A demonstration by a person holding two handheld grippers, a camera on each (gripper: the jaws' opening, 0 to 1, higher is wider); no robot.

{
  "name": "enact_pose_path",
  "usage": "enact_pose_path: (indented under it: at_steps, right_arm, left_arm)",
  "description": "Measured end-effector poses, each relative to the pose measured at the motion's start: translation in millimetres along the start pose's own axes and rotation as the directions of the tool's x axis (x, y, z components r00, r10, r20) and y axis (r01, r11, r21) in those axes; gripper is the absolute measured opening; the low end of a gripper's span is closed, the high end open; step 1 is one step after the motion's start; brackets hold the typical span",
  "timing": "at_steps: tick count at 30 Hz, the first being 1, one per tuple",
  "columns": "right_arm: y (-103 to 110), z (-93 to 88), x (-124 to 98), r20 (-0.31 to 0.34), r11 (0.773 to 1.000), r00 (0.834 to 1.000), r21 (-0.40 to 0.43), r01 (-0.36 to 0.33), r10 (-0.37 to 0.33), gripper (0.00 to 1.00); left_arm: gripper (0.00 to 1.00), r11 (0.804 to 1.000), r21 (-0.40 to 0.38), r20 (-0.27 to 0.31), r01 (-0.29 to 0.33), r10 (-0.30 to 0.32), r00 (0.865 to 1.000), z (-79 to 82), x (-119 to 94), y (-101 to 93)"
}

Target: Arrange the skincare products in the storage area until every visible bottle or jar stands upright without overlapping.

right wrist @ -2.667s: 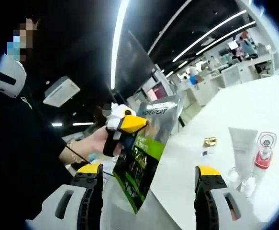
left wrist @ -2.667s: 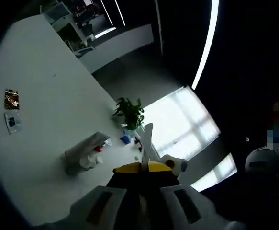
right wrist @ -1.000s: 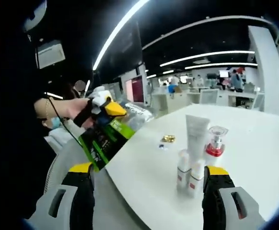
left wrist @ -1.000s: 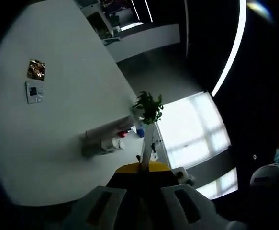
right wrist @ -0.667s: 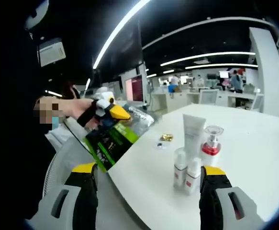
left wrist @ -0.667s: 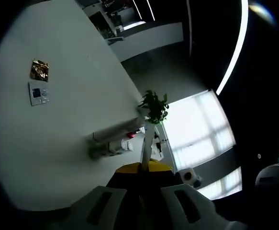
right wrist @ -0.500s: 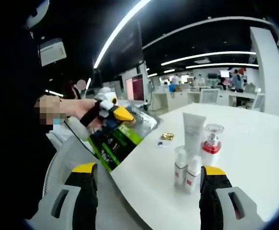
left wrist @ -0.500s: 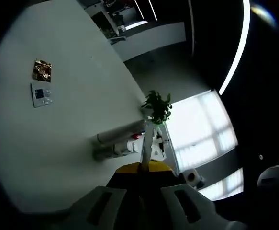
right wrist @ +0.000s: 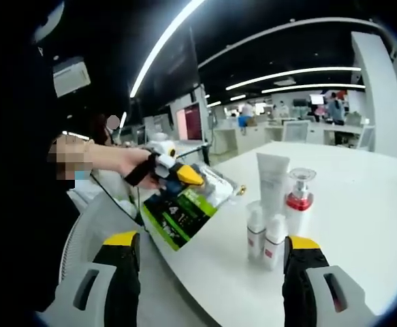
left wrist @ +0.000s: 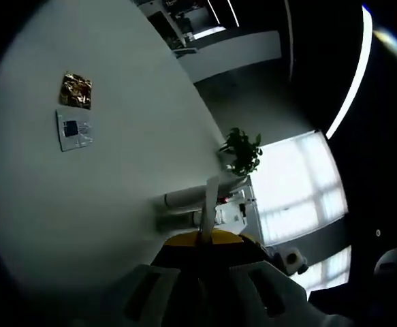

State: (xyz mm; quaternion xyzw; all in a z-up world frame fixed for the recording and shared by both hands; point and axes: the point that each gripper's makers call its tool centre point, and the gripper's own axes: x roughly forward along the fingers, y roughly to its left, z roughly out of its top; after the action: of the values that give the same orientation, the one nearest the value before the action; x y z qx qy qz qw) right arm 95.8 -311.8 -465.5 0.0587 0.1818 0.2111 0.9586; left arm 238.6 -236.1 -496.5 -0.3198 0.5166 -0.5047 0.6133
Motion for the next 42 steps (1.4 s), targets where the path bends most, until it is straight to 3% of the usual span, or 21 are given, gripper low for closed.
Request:
enact_pose_path:
  at_steps: [10,22,37,40,42]
  right_arm:
    - [-2,-2.3,0,-0.009,1.0,1.0,0.016,0.014,-0.014,0.91]
    - [-4,-6.4,1,-0.025,1.0,1.0,0.026,0.014,-0.013,0.91]
    - [-6,-11.8,3,-0.057,0.998,0.998,0.052,0.018,-0.015,0.91]
    - [-7,-12.6,3,-0.062,0.998,0.998,0.057,0.019,-0.015,0.91]
    - [-7,-13.1,4,-0.065,0.998,0.998,0.061,0.02,-0.016,0.91]
  left_arm:
    - [0.0,0.995,-0.036,-0.04,-0.089,0.087,0.995,-7.8,33,28.8]
    - [0.0,0.989,-0.043,-0.061,-0.139,0.136,0.989,-31.0,62,23.9]
    - [0.0,0.987,-0.061,-0.06,-0.147,0.143,0.988,-10.7,70,44.4]
    - [0.0,0.986,-0.07,-0.084,-0.152,0.146,0.986,-14.8,74,44.1]
    - [0.0,0.984,-0.057,-0.088,-0.166,0.161,0.983,-9.0,72,53.9]
